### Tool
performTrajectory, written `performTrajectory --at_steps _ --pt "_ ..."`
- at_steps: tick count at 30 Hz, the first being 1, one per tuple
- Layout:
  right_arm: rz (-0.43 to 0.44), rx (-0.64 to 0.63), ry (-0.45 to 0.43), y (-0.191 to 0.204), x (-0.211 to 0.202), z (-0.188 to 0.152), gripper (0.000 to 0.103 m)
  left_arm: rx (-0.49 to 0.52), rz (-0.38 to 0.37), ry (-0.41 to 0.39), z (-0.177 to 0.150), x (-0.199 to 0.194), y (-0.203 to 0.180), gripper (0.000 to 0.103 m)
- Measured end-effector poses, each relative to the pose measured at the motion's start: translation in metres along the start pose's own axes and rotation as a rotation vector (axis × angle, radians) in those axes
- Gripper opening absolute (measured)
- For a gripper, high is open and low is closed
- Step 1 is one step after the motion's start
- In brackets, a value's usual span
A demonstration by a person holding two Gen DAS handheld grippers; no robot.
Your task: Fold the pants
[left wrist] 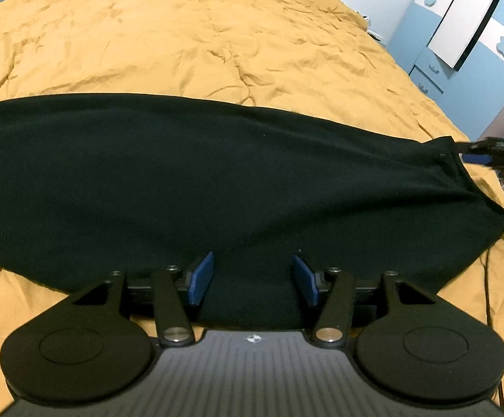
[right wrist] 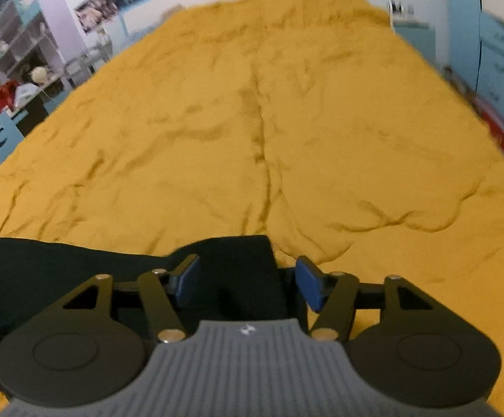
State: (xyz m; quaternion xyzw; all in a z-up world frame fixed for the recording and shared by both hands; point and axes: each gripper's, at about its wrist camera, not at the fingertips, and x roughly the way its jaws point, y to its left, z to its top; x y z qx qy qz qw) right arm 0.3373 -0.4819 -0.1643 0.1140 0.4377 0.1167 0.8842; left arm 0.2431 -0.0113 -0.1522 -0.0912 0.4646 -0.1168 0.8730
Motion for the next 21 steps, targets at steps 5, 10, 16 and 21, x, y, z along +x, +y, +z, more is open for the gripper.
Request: performTrajectory --at_steps 5,10,16,21 --pt "0.018 0.015 -0.067 -0.003 0.002 0.004 0.0 -0.012 -0.015 -0.005 -0.001 0.001 0.004 0.063" --pt "-0.092 0.12 -0.149 -0.023 -0.015 0.009 0.0 -0.015 -0.019 -0.021 -0.004 0.001 0.003 0.066" --pt "0.062 0.103 -0.161 -0.01 -0.009 0.004 0.061 -0.01 -0.012 -0.031 -0.007 -0.001 0.001 0.066" --pt "0.074 0.047 -0.021 0.004 0.03 0.008 0.047 -0.014 -0.014 -0.029 -0.007 -0.003 0.0 0.066"
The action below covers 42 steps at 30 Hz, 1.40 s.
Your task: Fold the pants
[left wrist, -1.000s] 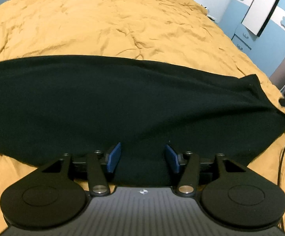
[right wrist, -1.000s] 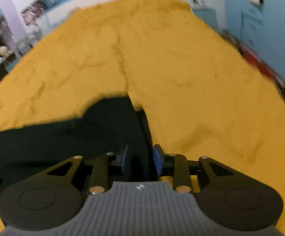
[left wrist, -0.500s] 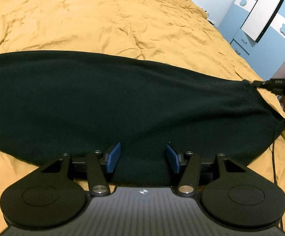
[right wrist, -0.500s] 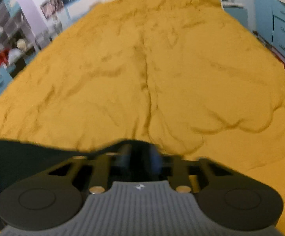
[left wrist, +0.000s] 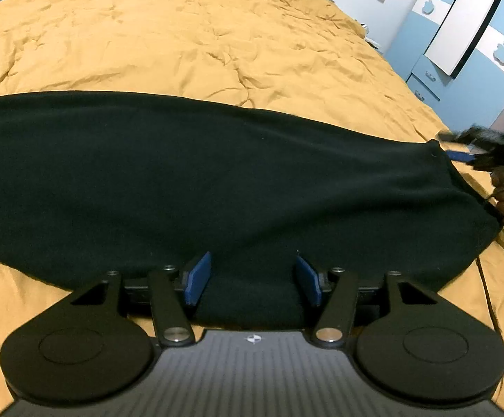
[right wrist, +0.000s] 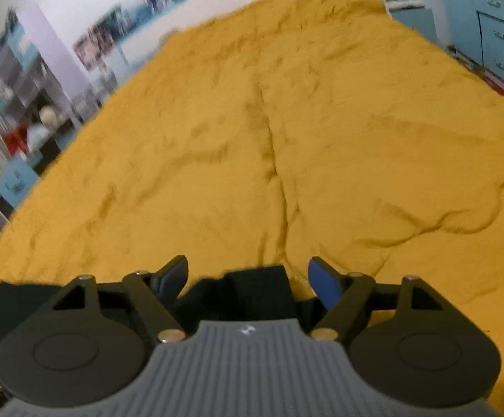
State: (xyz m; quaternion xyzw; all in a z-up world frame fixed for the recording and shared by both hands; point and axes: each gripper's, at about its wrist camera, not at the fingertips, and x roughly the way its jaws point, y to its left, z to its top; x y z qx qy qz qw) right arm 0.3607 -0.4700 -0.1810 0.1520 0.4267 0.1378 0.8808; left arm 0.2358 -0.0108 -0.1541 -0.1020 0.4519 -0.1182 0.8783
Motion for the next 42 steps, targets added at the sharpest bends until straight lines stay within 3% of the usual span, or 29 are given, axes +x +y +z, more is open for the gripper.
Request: performTrajectory --at_steps 1,3,6,8,10,13,15,18,20,21,23,25,28,30,32,34,38,42 --pt "-0.04 -0.032 0.045 0.005 0.008 -0.001 0.013 -0.002 0.0 0.001 0.0 0.0 0.0 0.066" --pt "-0.062 -0.053 0.017 0.009 0.005 0.0 0.0 -0.006 -0.001 0.003 0.001 0.0 0.001 0.066" --pt "-0.07 0.008 -0.127 0.006 -0.021 0.006 0.0 -0.004 0.0 -0.001 0.001 0.0 0.0 0.066" --pt "-0.082 0.045 -0.164 0.001 -0.028 0.008 0.0 0.001 0.004 -0.005 0.0 0.0 -0.001 0.066" --pt "-0.128 0.021 -0.117 0.002 -0.014 0.005 0.0 0.002 0.007 -0.006 0.0 0.0 -0.002 0.066" --pt "-0.352 -0.074 0.001 0.008 0.008 -0.002 0.004 -0.001 0.004 0.001 0.0 -0.001 -0.002 0.066" --pt "-0.395 -0.064 -0.054 0.011 -0.006 -0.006 0.005 0.004 -0.001 0.001 -0.001 -0.002 -0.001 0.066" --pt "-0.284 -0.02 -0.181 0.029 -0.053 -0.021 0.005 0.0 -0.005 -0.009 -0.003 -0.003 0.001 0.066" --pt "-0.2 -0.075 -0.194 0.058 -0.069 -0.035 0.008 -0.013 -0.001 -0.017 -0.003 -0.003 0.0 0.066" --pt "-0.169 -0.112 -0.182 0.07 -0.076 -0.046 0.009 -0.022 0.001 -0.021 -0.003 -0.003 0.0 0.066" --pt "-0.141 -0.182 -0.141 0.097 -0.077 -0.068 0.02 -0.034 0.003 -0.026 -0.004 -0.005 -0.001 0.066" --pt "-0.13 -0.221 -0.084 0.111 -0.074 -0.094 0.02 -0.041 0.003 -0.031 -0.005 -0.009 -0.001 0.066" --pt "-0.191 -0.258 0.091 0.112 -0.058 -0.136 0.019 -0.003 0.004 -0.044 -0.007 -0.024 -0.002 0.065" --pt "-0.194 -0.21 0.11 0.11 -0.07 -0.152 0.018 0.012 0.004 -0.059 -0.009 -0.039 0.004 0.065" --pt "-0.223 -0.181 0.083 0.121 -0.09 -0.152 0.018 -0.003 0.02 -0.073 -0.009 -0.053 0.017 0.065" --pt "-0.238 -0.205 -0.018 0.149 -0.106 -0.153 0.021 -0.046 0.038 -0.1 -0.011 -0.069 0.035 0.065" --pt "-0.091 -0.238 -0.118 0.222 -0.097 -0.163 0.021 -0.141 0.067 -0.151 -0.016 -0.096 0.074 0.065" --pt "-0.007 -0.345 -0.122 0.298 -0.054 -0.183 0.024 -0.239 0.075 -0.19 -0.02 -0.123 0.116 0.065"
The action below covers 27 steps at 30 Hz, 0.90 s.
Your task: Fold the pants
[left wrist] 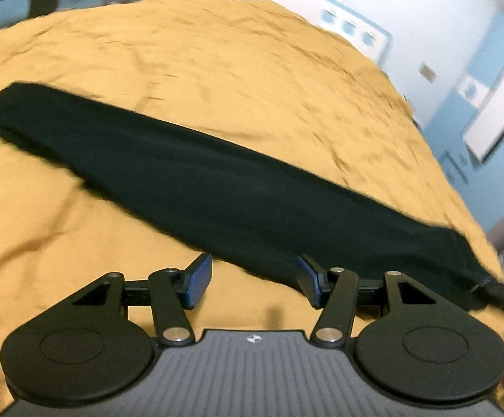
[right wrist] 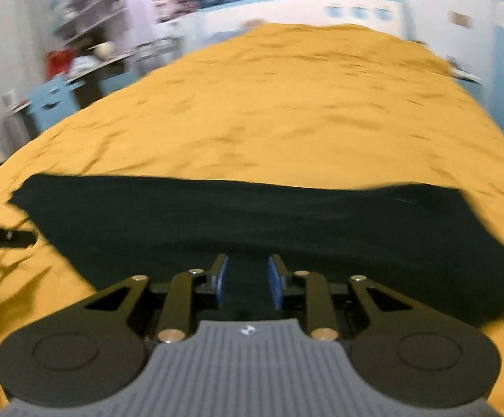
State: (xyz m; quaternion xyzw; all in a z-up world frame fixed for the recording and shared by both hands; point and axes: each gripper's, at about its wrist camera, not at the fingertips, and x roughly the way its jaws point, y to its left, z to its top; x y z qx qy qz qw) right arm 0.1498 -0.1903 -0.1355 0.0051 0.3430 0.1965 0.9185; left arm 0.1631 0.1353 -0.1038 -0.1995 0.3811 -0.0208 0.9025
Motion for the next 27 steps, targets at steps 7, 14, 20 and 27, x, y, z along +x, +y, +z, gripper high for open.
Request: performTrajectory --at_steps 7,14,20,27 --pt "-0.048 -0.07 0.169 0.051 0.022 -0.043 0.032 -0.187 0.067 -0.064 0.039 -0.029 0.101 0.068" --pt "-0.016 -0.082 0.0 0.076 -0.011 -0.018 0.033 -0.406 0.087 -0.118 0.057 -0.016 0.188 0.07" --pt "0.075 -0.112 -0.016 0.136 0.034 0.024 0.04 -0.582 0.01 -0.2 0.056 0.008 0.229 0.07" --pt "0.144 -0.082 0.013 0.203 0.12 0.059 0.04 -0.901 -0.112 -0.228 0.066 0.052 0.288 0.071"
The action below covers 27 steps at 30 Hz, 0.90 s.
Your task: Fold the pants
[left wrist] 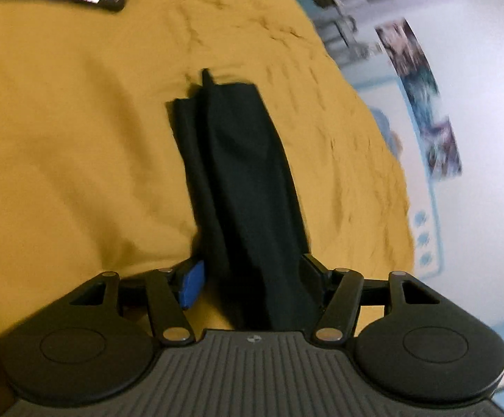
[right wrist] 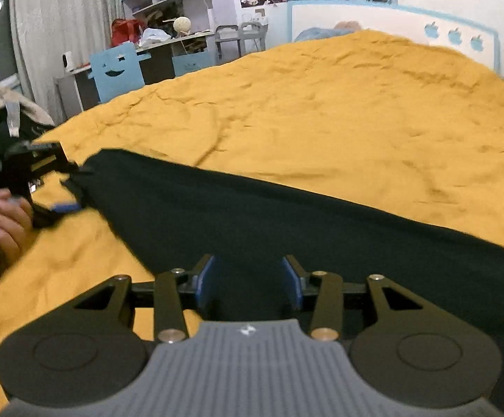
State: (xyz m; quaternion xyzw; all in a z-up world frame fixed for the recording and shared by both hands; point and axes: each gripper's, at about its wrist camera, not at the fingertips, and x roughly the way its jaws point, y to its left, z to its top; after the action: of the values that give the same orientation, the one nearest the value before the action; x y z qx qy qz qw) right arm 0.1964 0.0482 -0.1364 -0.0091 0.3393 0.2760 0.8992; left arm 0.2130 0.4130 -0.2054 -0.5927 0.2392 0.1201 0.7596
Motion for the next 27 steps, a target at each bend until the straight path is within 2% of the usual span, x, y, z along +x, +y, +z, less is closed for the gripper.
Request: performTrajectory --at_steps 2,6,10,11,12,13,14,22,24,27 --pt "0.0 0.003 -0.011 0.016 0.025 0.007 0.04 -0.032 -0.024 -0.005 0.007 0.01 0.003 0.071" --pt "0.004 -0.037 -0.034 0.046 0.068 0.011 0.04 -0.025 -0.05 -0.03 0.013 0.021 0.003 0.07" --pt "-0.018 -0.155 0.011 0.067 0.098 -0.021 0.041 -0.062 -0.066 -0.067 0.013 0.022 0.007 0.063" --pt "-0.021 -0.162 -0.006 0.068 0.098 -0.029 0.041 -0.073 -0.069 -0.076 0.013 0.022 0.008 0.058" --pt "-0.017 -0.155 -0.013 0.067 0.098 -0.03 0.041 -0.073 -0.071 -0.077 0.013 0.023 0.008 0.048" --pt "-0.009 -0.14 -0.011 0.065 0.098 -0.029 0.04 -0.063 -0.06 -0.077 0.013 0.024 0.007 0.026" --pt "0.002 -0.121 -0.007 0.061 0.1 -0.028 0.04 -0.049 -0.04 -0.079 0.012 0.025 0.005 0.008" --pt "0.023 -0.082 -0.011 0.056 0.101 -0.025 0.041 0.019 0.007 -0.139 0.004 0.013 -0.01 0.005" --pt "0.037 -0.058 -0.004 0.051 0.1 -0.023 0.041 0.059 0.02 -0.162 0.001 0.008 -0.019 0.005" --pt "0.067 0.04 -0.014 0.036 0.086 -0.015 0.04 0.175 0.021 -0.219 -0.008 -0.002 -0.04 0.005"
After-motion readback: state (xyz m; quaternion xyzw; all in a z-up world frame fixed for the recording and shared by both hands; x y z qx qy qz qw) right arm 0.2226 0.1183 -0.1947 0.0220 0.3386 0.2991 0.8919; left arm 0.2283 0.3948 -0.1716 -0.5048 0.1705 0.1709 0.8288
